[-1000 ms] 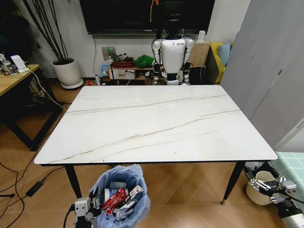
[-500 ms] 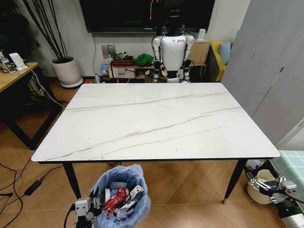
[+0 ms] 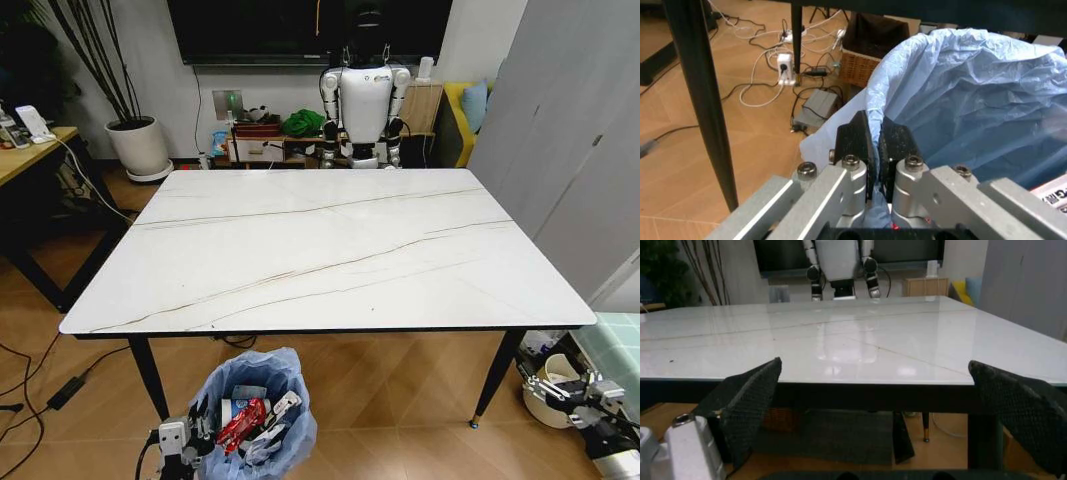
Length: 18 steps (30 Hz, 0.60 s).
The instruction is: Pick up the trash bin and place the trash from the table into it.
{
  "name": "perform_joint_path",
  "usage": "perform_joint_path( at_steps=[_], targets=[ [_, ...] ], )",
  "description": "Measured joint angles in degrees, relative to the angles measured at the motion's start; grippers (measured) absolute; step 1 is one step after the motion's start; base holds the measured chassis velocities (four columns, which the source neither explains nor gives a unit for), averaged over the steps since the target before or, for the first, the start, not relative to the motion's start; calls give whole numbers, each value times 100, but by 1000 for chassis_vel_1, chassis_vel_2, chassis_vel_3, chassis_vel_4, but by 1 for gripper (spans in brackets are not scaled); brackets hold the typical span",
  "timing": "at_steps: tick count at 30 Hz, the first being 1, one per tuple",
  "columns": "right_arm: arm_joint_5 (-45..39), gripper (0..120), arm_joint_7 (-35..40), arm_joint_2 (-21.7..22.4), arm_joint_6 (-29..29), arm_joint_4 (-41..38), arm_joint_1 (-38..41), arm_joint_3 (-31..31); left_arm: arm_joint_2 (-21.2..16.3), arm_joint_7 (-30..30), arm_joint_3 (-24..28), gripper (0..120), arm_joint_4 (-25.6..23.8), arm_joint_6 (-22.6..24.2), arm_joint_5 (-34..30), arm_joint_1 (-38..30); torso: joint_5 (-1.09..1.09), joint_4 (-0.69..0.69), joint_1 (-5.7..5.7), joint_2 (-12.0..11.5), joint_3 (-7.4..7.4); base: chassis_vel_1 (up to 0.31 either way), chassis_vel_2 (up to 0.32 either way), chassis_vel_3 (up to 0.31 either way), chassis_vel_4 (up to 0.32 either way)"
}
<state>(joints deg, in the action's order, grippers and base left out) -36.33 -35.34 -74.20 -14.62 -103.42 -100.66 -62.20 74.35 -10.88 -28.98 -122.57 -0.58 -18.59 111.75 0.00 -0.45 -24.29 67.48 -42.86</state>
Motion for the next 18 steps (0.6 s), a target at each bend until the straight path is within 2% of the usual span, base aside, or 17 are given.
perform_joint_path(
  at_steps=[18],
  targets=[
    [0, 100, 0, 0, 0, 0, 0, 0, 41, -1, 45, 0, 37, 27, -14, -20, 0, 0, 237, -520, 284, 0, 0, 0, 0]
  ],
)
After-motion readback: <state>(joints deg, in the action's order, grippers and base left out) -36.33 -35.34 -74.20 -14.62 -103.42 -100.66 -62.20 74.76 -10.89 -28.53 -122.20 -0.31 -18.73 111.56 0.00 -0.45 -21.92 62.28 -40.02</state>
